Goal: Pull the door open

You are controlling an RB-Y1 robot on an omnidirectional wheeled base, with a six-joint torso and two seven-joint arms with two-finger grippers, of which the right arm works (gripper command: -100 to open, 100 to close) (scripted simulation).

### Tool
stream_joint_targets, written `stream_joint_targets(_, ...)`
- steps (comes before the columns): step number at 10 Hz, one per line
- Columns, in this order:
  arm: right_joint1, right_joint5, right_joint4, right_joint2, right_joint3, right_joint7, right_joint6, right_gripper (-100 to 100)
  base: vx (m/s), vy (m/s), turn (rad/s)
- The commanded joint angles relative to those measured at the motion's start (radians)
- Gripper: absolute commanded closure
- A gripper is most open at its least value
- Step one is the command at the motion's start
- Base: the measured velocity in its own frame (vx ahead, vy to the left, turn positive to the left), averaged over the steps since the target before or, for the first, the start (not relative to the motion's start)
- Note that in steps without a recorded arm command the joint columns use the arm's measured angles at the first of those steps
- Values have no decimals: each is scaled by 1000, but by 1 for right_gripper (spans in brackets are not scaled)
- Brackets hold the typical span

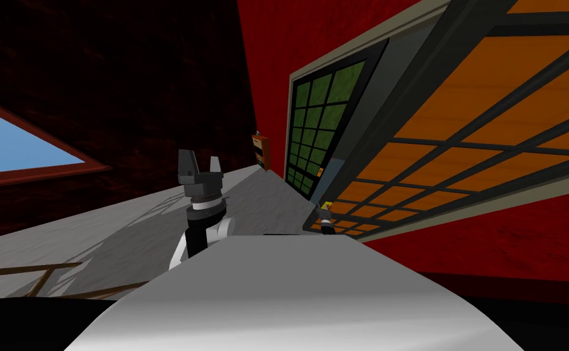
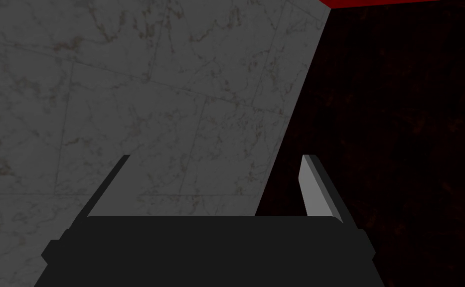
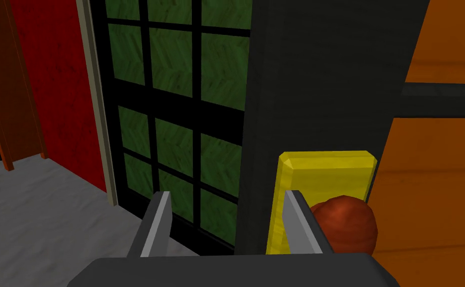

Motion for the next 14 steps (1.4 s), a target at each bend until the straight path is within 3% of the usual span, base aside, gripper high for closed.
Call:
stream_joint_targets(1,-8,-6,33,-12,-13,-3,-14,-100,14,-6,-7)
stream_joint_targets(2,6,-9,43,-32,-18,-23,-35,-100,23,-13,120)
stream_joint_targets(4,-9,-4,38,-24,-7,-22,-27,-100,14,-5,49)
stream_joint_targets(5,-9,-4,38,-24,-7,-22,-27,100,-2,13,-16)
stream_joint_targets(10,-9,-4,38,-24,-7,-22,-27,100,-1,-6,-5)
stream_joint_targets(11,-1,2,29,-37,5,-43,-19,-100,-169,-20,46)
stream_joint_targets(14,9,10,17,-56,21,-70,-9,-100,-193,20,43)
